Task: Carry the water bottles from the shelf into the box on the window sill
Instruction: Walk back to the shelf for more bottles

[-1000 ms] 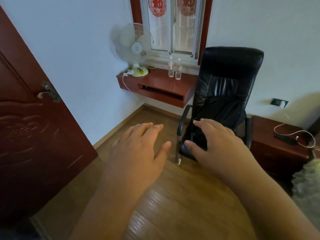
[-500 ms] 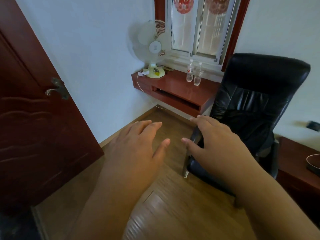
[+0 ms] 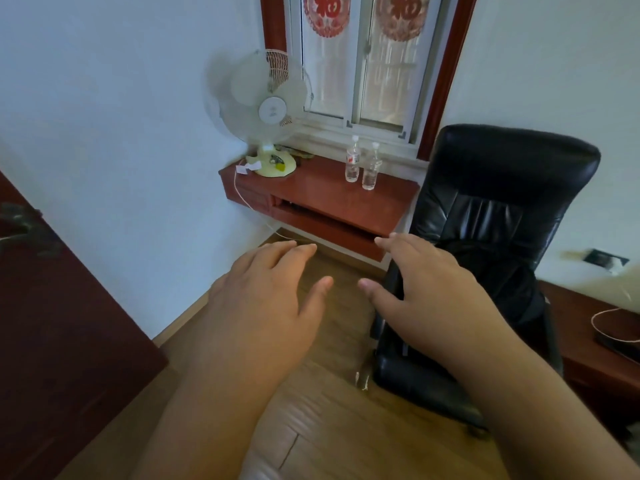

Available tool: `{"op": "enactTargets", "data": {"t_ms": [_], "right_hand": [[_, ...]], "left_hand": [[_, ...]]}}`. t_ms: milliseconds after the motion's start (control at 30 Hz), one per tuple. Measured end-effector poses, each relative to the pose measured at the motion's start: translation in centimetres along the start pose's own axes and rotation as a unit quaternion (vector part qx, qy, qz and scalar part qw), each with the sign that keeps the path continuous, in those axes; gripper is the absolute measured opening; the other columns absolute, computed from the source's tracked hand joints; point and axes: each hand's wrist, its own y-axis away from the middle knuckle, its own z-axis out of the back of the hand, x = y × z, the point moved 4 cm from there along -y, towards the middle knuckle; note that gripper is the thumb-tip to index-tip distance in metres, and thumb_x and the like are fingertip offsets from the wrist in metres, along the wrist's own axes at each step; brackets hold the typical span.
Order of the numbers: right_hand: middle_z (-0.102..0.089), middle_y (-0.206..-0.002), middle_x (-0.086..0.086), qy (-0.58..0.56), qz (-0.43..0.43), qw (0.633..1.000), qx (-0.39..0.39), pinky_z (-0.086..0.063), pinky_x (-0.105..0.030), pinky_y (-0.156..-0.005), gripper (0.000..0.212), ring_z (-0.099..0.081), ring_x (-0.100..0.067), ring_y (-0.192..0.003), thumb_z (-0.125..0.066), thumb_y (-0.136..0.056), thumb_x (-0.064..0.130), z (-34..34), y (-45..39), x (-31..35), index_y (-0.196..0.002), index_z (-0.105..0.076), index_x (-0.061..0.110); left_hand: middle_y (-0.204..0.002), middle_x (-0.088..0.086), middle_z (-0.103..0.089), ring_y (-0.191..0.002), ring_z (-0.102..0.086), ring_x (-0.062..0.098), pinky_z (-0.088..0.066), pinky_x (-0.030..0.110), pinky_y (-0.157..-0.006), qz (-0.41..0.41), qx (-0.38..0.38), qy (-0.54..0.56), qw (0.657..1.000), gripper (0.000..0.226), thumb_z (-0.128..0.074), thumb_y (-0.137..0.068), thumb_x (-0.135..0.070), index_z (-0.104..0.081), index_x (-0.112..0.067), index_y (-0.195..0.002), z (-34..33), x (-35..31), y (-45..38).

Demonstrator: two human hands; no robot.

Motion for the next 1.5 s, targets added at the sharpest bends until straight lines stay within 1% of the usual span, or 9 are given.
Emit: {"op": "enactTargets", "data": {"t_ms": [233, 333, 467, 600, 833, 1000, 1200, 1333, 1500], "right_hand": [[-0.025, -0.161, 0.015, 0.0, -0.024, 1.0, 0.016, -0.033, -0.044, -0.115, 0.072, -0.029, -0.014, -0.146, -0.049, -0.09, 0.067, -2.4, -5.5, 2.1, -0.153, -0.025, 0.04], [-0.025, -0.161, 0.015, -0.009, -0.022, 1.0, 0.02, -0.032, -0.045, -0.116, 0.072, -0.028, -0.014, -0.147, -0.048, -0.091, 0.067, -2.7, -8.5, 2.4, -0.154, -0.025, 0.04], [-0.027, -0.16, 0.014, -0.019, -0.003, 1.0, 0.017, -0.035, -0.046, -0.116, 0.072, -0.031, -0.014, -0.145, -0.048, -0.091, 0.066, -3.2, -13.5, 2.1, -0.153, -0.026, 0.038], [-0.026, -0.161, 0.012, -0.036, 0.024, 0.999, 0.024, -0.034, -0.047, -0.116, 0.072, -0.03, -0.016, -0.146, -0.049, -0.091, 0.065, -3.0, -19.3, 1.5, -0.153, -0.025, 0.037], [-0.026, -0.161, 0.01, -0.054, 0.08, 0.995, 0.002, -0.034, -0.047, -0.116, 0.072, -0.03, -0.018, -0.146, -0.05, -0.092, 0.063, -1.3, -29.2, 0.3, -0.154, -0.025, 0.036], [-0.027, -0.161, 0.011, -0.053, 0.095, 0.994, 0.007, -0.035, -0.046, -0.115, 0.071, -0.03, -0.017, -0.145, -0.05, -0.092, 0.064, -1.2, -33.8, -0.8, -0.153, -0.027, 0.037], [-0.027, -0.161, 0.011, -0.041, 0.061, 0.997, 0.007, -0.035, -0.045, -0.115, 0.072, -0.03, -0.017, -0.146, -0.05, -0.092, 0.064, -1.5, -39.0, -2.8, -0.154, -0.025, 0.037], [-0.024, -0.162, 0.01, -0.033, 0.025, 0.999, 0.012, -0.033, -0.046, -0.117, 0.074, -0.026, -0.017, -0.148, -0.05, -0.092, 0.064, -2.0, -42.8, -3.6, -0.154, -0.023, 0.037], [-0.032, -0.158, 0.013, -0.019, -0.017, 0.999, -0.023, -0.038, -0.046, -0.113, 0.07, -0.034, -0.015, -0.143, -0.049, -0.091, 0.065, -2.2, -48.2, -3.9, -0.152, -0.028, 0.037]], "left_hand": [[-0.154, -0.022, -0.032, -0.142, -0.026, 0.004, -0.032, 0.036, -0.112, -0.017, 0.03, 0.001, 0.999, 0.057, -0.032, -0.095, -0.066, -0.026, -0.049, -0.149, -0.9, 4.0, -6.0], [-0.154, -0.022, -0.031, -0.143, -0.026, 0.005, -0.032, 0.036, -0.113, -0.01, 0.036, -0.008, 0.999, 0.058, -0.031, -0.094, -0.066, -0.026, -0.048, -0.149, -1.3, 5.1, -8.6], [-0.154, -0.02, -0.033, -0.143, -0.028, 0.006, -0.034, 0.038, -0.112, 0.014, 0.03, -0.017, 0.999, 0.057, -0.033, -0.096, -0.065, -0.027, -0.047, -0.149, -1.8, 6.0, -13.0], [-0.156, -0.021, -0.031, -0.144, -0.026, 0.006, -0.031, 0.038, -0.114, 0.039, 0.009, -0.037, 0.998, 0.055, -0.032, -0.096, -0.065, -0.027, -0.048, -0.149, -1.8, 5.6, -17.5], [-0.155, -0.022, -0.031, -0.144, -0.024, 0.004, -0.029, 0.036, -0.114, 0.06, -0.04, -0.058, 0.996, 0.055, -0.032, -0.096, -0.065, -0.027, -0.05, -0.149, -1.3, 4.1, -25.4], [-0.156, -0.023, -0.031, -0.144, -0.025, 0.004, -0.029, 0.035, -0.114, 0.069, -0.029, -0.053, 0.996, 0.056, -0.033, -0.096, -0.065, -0.026, -0.049, -0.149, -2.7, 3.6, -29.7], [-0.156, -0.023, -0.03, -0.145, -0.023, 0.005, -0.028, 0.036, -0.115, 0.052, -0.012, -0.045, 0.998, 0.056, -0.033, -0.096, -0.065, -0.025, -0.049, -0.149, -4.5, 3.8, -35.9], [-0.157, -0.023, -0.027, -0.146, -0.019, 0.005, -0.027, 0.038, -0.116, 0.029, 0.007, -0.03, 0.999, 0.056, -0.032, -0.096, -0.065, -0.023, -0.05, -0.149, -6.1, 4.6, -40.8], [-0.155, -0.022, -0.03, -0.145, -0.022, 0.006, -0.031, 0.042, -0.114, -0.022, 0.014, -0.011, 1.0, 0.055, -0.035, -0.096, -0.065, -0.026, -0.05, -0.148, -7.5, 6.5, -48.2]]}}
